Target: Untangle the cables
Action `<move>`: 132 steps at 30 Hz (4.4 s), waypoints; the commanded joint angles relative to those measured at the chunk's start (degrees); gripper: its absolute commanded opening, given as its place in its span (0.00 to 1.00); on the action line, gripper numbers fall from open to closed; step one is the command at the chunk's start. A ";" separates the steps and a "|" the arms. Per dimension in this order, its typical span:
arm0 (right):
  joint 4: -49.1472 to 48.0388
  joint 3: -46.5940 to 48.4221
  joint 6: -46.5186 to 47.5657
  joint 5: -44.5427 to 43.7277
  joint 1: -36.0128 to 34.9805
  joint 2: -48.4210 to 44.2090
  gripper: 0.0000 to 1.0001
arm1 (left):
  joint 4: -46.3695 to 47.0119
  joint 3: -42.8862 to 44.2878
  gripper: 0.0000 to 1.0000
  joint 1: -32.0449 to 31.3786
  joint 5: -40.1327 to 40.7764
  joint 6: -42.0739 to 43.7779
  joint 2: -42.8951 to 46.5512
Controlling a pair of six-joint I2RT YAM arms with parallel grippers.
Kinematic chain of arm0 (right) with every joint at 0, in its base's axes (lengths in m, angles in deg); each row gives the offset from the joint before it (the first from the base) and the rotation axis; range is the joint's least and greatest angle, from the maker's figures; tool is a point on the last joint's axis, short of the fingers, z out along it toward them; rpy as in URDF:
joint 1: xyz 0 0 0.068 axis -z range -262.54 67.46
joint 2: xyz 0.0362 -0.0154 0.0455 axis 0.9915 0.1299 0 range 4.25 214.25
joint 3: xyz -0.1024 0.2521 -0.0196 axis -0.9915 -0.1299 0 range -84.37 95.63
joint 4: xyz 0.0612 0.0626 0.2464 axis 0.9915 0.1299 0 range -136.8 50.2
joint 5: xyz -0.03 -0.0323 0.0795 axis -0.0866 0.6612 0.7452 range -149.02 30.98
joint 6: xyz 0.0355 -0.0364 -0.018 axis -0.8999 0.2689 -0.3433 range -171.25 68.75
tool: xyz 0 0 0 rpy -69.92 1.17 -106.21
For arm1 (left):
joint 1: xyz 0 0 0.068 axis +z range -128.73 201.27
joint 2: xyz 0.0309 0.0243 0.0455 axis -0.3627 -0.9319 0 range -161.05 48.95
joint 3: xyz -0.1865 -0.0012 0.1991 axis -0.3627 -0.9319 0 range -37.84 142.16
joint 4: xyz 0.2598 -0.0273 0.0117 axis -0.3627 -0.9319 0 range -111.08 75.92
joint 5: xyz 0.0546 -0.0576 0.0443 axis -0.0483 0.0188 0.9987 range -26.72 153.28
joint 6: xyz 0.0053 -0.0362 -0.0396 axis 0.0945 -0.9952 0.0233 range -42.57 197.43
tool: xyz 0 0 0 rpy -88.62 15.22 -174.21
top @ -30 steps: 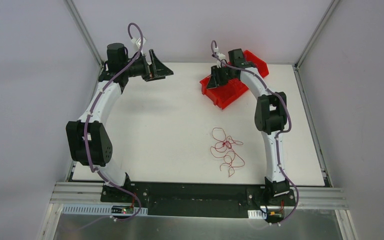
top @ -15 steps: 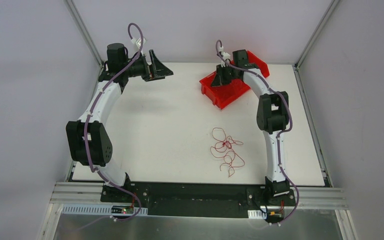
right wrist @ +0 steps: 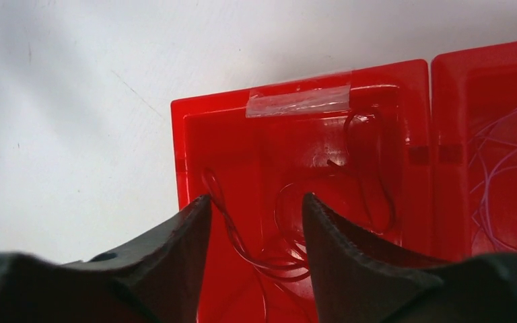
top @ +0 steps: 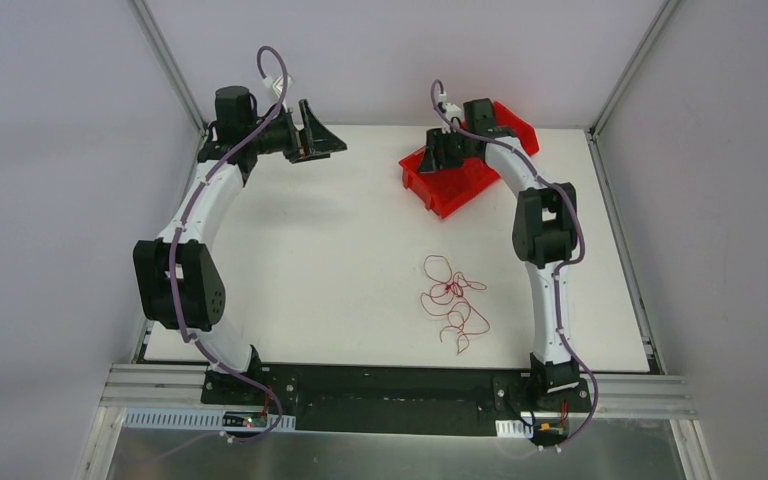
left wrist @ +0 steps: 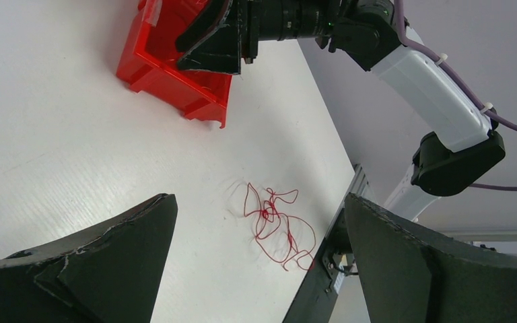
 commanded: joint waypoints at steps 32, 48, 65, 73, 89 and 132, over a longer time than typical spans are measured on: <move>29.82 -50.92 10.75 -3.74 2.80 -37.08 0.53 | -1.40 -14.85 0.70 -37.47 1.39 12.70 -19.34; 22.73 -53.76 8.18 -13.08 3.36 -36.55 0.00 | 0.26 -17.97 0.00 -34.79 2.51 11.07 -12.85; 25.23 -54.97 24.11 -19.77 12.79 -47.88 0.00 | -29.57 -8.87 0.00 -10.68 -3.09 35.68 10.77; 10.74 -48.28 7.66 7.64 4.21 -57.14 0.77 | -30.26 -5.77 0.00 -12.50 -8.09 37.59 10.97; -8.10 -42.38 -9.11 7.55 -17.63 -47.66 0.69 | -30.31 -1.15 0.00 -21.73 -4.43 38.46 10.11; -9.16 -54.47 6.91 2.48 -15.23 -50.87 0.16 | -28.22 10.18 0.00 -16.06 -12.83 26.52 11.52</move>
